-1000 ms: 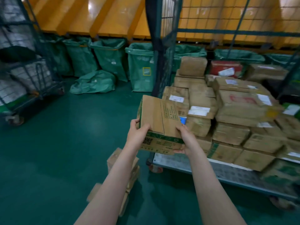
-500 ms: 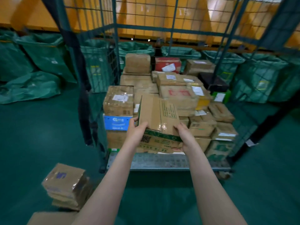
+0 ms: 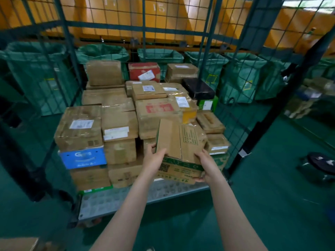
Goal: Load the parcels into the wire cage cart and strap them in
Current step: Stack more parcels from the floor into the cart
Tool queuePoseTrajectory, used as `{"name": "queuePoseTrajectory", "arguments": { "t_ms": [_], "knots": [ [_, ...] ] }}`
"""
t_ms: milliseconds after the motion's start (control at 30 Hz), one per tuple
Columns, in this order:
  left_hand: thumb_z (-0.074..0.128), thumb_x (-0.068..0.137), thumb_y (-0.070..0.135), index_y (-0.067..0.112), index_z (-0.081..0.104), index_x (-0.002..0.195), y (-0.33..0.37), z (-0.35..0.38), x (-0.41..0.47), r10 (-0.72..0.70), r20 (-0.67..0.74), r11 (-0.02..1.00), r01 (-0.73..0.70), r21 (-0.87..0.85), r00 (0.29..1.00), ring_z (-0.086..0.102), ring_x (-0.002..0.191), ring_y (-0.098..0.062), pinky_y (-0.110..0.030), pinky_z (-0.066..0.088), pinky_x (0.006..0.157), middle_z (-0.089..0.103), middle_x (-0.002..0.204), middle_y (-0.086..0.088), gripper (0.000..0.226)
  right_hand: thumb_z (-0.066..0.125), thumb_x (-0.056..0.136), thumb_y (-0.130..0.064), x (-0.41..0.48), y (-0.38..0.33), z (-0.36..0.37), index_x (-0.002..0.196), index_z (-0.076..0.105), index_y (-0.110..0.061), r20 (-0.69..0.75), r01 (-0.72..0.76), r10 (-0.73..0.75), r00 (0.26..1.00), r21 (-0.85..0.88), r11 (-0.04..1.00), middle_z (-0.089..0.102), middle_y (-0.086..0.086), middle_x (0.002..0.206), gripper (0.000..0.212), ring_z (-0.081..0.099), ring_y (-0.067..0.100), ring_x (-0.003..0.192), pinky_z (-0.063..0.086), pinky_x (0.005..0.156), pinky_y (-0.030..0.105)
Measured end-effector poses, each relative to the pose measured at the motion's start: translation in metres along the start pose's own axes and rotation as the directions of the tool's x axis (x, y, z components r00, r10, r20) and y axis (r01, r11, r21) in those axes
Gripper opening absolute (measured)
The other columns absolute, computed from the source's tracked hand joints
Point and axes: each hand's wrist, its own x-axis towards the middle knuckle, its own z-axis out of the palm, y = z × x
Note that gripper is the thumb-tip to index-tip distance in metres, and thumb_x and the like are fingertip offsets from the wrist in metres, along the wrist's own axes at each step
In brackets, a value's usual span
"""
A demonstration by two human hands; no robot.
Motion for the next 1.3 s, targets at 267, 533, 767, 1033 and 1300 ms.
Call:
{"name": "queuePoseTrajectory", "arguments": {
  "t_ms": [267, 533, 767, 1033, 1300],
  "knots": [
    [0.052, 0.094, 0.026, 0.020, 0.036, 0.129, 0.032, 0.052, 0.088, -0.067, 0.102, 0.996, 0.060, 0.067, 0.993, 0.057, 0.080, -0.014, -0.029, 0.044, 0.059, 0.058, 0.116, -0.007, 0.039, 0.040, 0.099, -0.029, 0.076, -0.047, -0.027, 0.135, 0.040, -0.031, -0.108, -0.040, 0.044, 0.993, 0.036, 0.999, 0.054, 0.004, 0.109, 0.036, 0.051, 0.023, 0.087, 0.047, 0.074, 0.044],
    [0.051, 0.094, 0.020, 0.021, 0.034, 0.133, 0.054, 0.096, 0.154, -0.131, 0.167, 0.982, 0.105, 0.154, 0.977, 0.052, 0.073, -0.011, -0.028, 0.036, 0.052, 0.055, 0.104, -0.002, 0.044, 0.037, 0.100, -0.026, 0.133, -0.071, -0.044, 0.117, 0.042, -0.035, -0.157, -0.074, 0.090, 0.984, 0.102, 0.992, 0.053, 0.003, 0.106, 0.020, 0.050, 0.020, 0.086, 0.045, 0.082, 0.047],
    [0.055, 0.089, 0.023, 0.024, 0.031, 0.136, 0.056, 0.149, 0.203, -0.212, 0.165, 0.972, 0.190, 0.140, 0.963, 0.056, 0.092, -0.020, -0.038, 0.048, 0.074, 0.052, 0.116, -0.002, 0.053, 0.036, 0.099, -0.028, 0.189, -0.082, -0.079, 0.123, 0.042, -0.035, -0.151, -0.126, 0.141, 0.978, 0.101, 0.987, 0.052, 0.000, 0.104, 0.026, 0.051, 0.020, 0.088, 0.047, 0.086, 0.048],
    [0.055, 0.090, 0.019, 0.021, 0.033, 0.135, 0.051, 0.229, 0.251, -0.230, 0.122, 0.973, 0.232, 0.004, 0.965, 0.057, 0.095, -0.025, -0.035, 0.048, 0.073, 0.052, 0.119, -0.008, 0.051, 0.038, 0.098, -0.029, 0.256, -0.106, -0.140, 0.142, 0.029, -0.033, -0.082, -0.140, 0.138, 0.987, -0.025, 0.990, 0.048, 0.001, 0.109, 0.045, 0.047, 0.016, 0.078, 0.048, 0.076, 0.043],
    [0.053, 0.089, 0.018, 0.019, 0.038, 0.128, 0.051, 0.286, 0.279, -0.306, 0.021, 0.940, 0.306, -0.149, 0.952, 0.060, 0.094, -0.031, -0.044, 0.052, 0.081, 0.055, 0.107, -0.012, 0.041, 0.040, 0.099, -0.027, 0.307, -0.133, -0.184, 0.114, 0.042, -0.025, 0.022, -0.205, 0.209, 0.978, -0.122, 0.971, 0.050, -0.003, 0.090, 0.016, 0.050, 0.018, 0.086, 0.048, 0.082, 0.043]
  ]
}}
